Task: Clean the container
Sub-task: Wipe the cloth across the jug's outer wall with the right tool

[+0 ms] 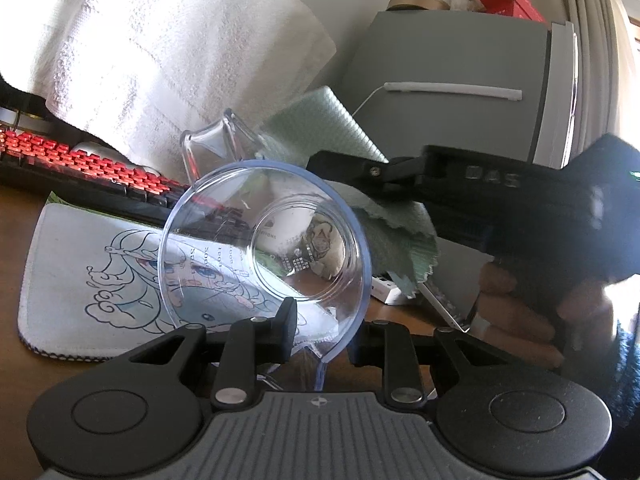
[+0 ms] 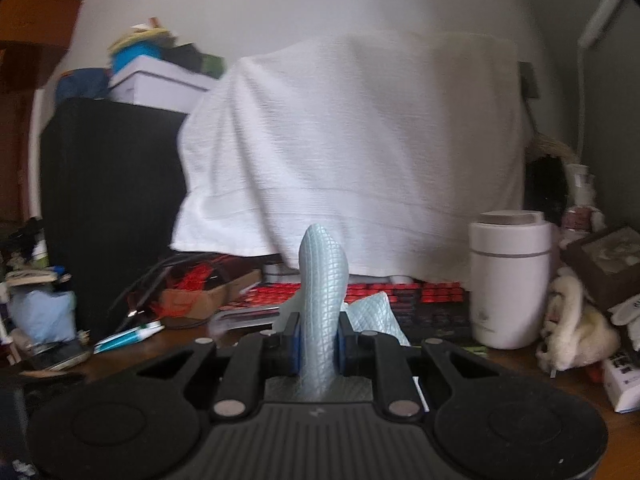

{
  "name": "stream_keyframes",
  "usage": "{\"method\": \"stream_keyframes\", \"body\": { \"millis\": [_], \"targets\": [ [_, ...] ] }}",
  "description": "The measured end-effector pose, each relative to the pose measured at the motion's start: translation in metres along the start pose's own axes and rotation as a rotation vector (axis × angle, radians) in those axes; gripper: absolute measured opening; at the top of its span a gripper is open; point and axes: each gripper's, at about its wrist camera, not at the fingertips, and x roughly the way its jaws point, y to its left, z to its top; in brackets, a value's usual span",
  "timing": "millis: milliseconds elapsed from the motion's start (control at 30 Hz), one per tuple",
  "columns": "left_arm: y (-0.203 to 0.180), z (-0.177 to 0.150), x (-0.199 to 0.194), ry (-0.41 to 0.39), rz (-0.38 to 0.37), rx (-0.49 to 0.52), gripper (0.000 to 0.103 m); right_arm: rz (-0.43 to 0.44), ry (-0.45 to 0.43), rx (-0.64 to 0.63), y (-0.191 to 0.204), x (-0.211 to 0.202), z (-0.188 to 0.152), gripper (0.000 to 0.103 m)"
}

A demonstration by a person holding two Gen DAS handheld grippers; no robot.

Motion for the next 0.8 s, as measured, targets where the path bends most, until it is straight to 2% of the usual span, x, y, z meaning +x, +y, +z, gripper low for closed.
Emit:
{"method": "stream_keyframes", "body": {
  "millis": [100, 233, 533, 667, 800],
  "targets": [
    [0.000, 0.000, 0.000, 0.001, 0.002, 0.000, 0.025, 0.050, 0.002, -0.017, 0.008, -0.004, -0.001, 0.016],
    [0.000, 0.000, 0.000, 0.001, 0.002, -0.002, 0.025, 0.057, 0.002, -0.049, 0.009, -0.004, 0.000, 0.015],
    [0.000, 0.001, 0.000, 0.004, 0.002, -0.012, 0.025, -0.048, 0.005, 0.010, -0.026, 0.003, 0.005, 0.016],
    [0.000, 0.001, 0.000, 0.006, 0.002, -0.007, 0.026, -0.050, 0.016, 0.039, -0.033, 0.003, 0.007, 0.016],
    [0.000, 0.002, 0.000, 0.007, 0.003, -0.005, 0.026, -0.049, 0.016, 0.023, -0.024, 0.000, 0.005, 0.016]
  ]
}}
